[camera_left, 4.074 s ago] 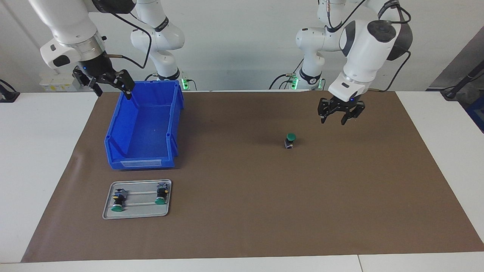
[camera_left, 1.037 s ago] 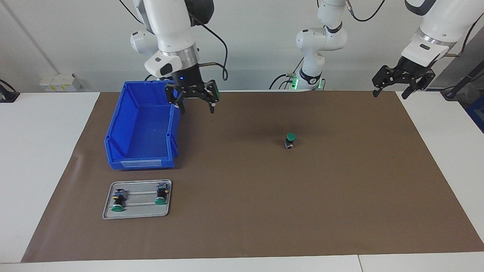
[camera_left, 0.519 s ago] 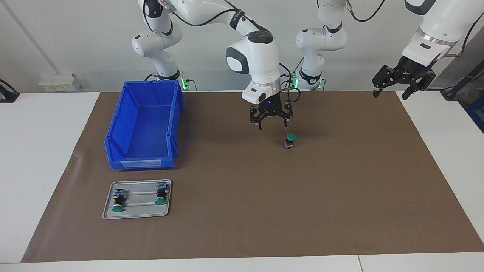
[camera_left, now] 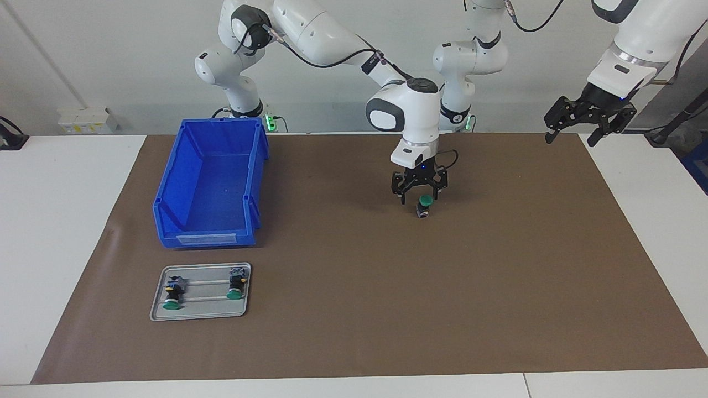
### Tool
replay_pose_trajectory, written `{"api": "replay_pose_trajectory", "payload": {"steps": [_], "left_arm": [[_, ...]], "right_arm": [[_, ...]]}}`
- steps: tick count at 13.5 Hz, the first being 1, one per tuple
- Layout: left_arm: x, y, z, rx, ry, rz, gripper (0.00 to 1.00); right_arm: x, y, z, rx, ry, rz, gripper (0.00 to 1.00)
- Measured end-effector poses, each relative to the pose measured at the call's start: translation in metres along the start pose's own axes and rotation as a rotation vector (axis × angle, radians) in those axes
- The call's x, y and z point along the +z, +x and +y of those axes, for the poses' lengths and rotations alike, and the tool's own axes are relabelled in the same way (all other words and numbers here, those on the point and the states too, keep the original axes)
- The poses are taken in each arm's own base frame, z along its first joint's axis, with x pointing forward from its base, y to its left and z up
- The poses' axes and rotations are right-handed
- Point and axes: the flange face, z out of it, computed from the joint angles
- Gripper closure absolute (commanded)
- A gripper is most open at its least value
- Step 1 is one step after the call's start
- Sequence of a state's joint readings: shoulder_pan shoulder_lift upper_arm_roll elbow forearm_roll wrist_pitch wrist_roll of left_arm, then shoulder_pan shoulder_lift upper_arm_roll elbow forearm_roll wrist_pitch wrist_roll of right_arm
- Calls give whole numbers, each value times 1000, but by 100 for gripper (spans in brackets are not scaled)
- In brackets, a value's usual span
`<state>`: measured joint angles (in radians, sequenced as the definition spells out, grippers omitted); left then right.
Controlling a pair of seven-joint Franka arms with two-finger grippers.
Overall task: Place and press button with both arms
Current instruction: 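Grasp the green button with the right gripper and lift it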
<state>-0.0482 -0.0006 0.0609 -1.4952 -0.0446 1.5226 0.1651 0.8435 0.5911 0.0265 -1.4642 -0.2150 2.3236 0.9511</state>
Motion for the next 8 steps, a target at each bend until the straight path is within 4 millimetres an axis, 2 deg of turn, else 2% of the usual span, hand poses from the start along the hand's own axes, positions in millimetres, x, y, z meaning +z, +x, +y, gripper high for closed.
{"api": "replay_pose_trajectory", "payload": {"steps": [4, 8], "left_arm": [[0, 0, 0, 0, 0, 0, 0], [0, 0, 0, 0, 0, 0, 0]], "right_arm": [[7, -17, -20, -38, 30, 14, 0], [13, -15, -22, -57, 43, 45, 3]]}}
